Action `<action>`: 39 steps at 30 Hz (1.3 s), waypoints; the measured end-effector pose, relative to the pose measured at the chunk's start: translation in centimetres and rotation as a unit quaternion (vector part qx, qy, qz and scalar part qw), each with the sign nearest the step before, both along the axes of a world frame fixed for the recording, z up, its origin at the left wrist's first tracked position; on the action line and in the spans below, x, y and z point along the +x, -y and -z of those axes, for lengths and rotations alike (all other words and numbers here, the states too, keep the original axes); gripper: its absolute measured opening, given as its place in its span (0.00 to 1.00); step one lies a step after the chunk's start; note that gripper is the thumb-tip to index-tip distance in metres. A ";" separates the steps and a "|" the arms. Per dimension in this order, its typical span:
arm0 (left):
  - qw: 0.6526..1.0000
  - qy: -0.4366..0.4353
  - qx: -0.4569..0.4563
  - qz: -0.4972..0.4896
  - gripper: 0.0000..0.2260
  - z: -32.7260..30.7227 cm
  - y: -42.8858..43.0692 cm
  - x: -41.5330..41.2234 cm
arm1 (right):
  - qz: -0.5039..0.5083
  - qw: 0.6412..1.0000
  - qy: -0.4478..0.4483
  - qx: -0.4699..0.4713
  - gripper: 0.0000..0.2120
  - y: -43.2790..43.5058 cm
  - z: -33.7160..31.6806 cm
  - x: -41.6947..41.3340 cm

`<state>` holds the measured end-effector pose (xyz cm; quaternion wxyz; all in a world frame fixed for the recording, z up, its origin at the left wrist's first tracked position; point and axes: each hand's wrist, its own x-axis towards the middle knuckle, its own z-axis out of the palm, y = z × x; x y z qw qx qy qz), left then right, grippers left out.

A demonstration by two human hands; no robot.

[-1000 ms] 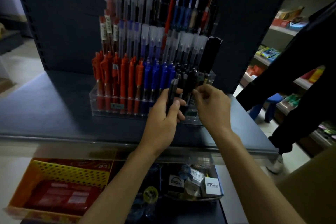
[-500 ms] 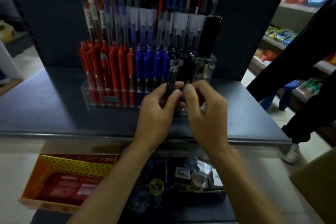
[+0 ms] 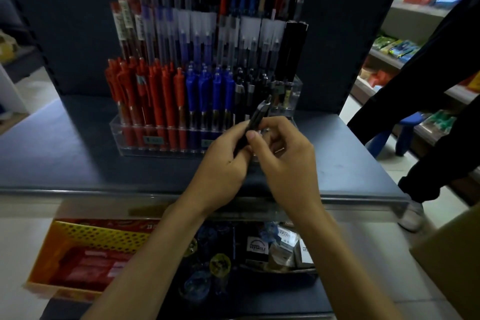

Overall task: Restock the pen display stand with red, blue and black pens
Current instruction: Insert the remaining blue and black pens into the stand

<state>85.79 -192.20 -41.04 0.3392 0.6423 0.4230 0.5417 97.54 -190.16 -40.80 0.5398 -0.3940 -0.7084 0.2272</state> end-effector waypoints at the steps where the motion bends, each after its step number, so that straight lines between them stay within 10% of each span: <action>1: 1.000 -0.005 -0.001 0.001 0.15 0.1 -0.1 0.0 | -0.007 1.000 0.000 -0.008 0.03 -0.1 -0.1 0.2; 25: 0.925 -0.349 0.075 -0.134 0.16 0.5 2.5 -4.2 | 0.052 0.994 -0.100 0.001 0.08 -0.8 -3.2 3.8; 39: 0.880 -0.425 0.136 -0.166 0.17 1.1 2.2 -4.5 | 0.123 0.973 0.196 0.012 0.03 -4.5 -3.2 1.5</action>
